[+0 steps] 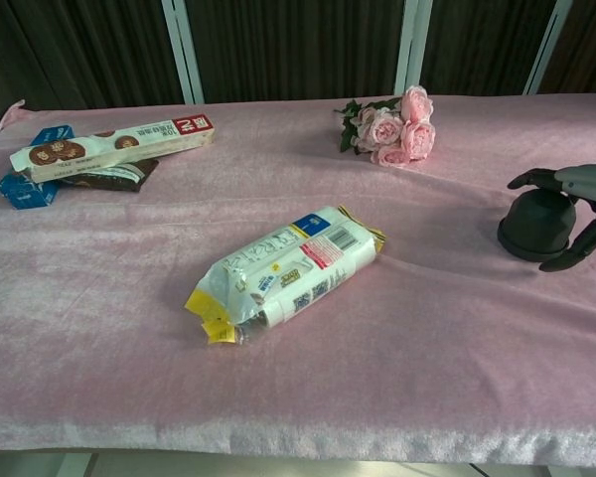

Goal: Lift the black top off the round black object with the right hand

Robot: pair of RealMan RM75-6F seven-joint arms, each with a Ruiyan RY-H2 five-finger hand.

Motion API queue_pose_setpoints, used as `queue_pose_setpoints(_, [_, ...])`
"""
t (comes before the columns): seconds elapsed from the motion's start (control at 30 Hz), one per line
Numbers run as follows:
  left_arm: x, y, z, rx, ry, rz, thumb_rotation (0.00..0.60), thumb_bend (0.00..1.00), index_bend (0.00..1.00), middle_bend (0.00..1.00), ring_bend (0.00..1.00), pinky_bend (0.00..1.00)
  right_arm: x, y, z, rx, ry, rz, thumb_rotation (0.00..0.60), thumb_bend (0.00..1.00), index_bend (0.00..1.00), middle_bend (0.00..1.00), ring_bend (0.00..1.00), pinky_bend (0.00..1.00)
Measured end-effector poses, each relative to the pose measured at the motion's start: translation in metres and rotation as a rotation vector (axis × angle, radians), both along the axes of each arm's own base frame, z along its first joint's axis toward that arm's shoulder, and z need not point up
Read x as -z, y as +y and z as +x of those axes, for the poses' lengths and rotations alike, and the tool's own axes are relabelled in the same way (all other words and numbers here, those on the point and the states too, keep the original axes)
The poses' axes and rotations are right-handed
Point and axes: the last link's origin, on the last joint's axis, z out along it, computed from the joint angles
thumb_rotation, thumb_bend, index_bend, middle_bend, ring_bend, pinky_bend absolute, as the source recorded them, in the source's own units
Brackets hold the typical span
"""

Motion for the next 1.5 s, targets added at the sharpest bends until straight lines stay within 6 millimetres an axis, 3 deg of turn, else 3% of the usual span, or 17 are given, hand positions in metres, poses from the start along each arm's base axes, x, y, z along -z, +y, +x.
queue_pose_setpoints(0.37, [-0.004, 0.0, -0.002, -0.006, -0.016, 0.018, 0.6, 0.35, 0.3, 0.11, 0.05, 0.34, 0.009, -0.002, 0.006, -0.028, 0.013, 0.007, 0.6, 0.12, 0.19, 0.21, 0.33, 0.48])
queue_pose_setpoints(0.77, [-0.011, 0.0, -0.005, -0.013, -0.046, 0.056, 0.6, 0.35, 0.31, 0.12, 0.05, 0.34, 0.013, -0.002, 0.009, -0.088, 0.023, -0.061, 0.6, 0.12, 0.59, 0.46, 0.59, 0.72])
queue_pose_setpoints(1.07, [-0.013, -0.001, -0.005, -0.013, -0.053, 0.067, 0.6, 0.35, 0.31, 0.12, 0.05, 0.34, 0.015, 0.001, 0.005, -0.101, 0.035, -0.074, 0.6, 0.12, 0.63, 0.48, 0.61, 0.73])
queue_pose_setpoints(1.27, [-0.013, -0.001, -0.005, -0.012, -0.055, 0.07, 0.6, 0.35, 0.31, 0.12, 0.05, 0.34, 0.015, 0.003, 0.004, -0.113, 0.051, -0.09, 0.6, 0.15, 0.77, 0.59, 0.7, 0.82])
queue_pose_setpoints(1.5, [-0.013, -0.001, -0.005, -0.011, -0.052, 0.067, 0.6, 0.35, 0.31, 0.12, 0.05, 0.34, 0.005, 0.004, 0.009, -0.143, -0.006, -0.188, 0.6, 0.18, 0.78, 0.6, 0.71, 0.83])
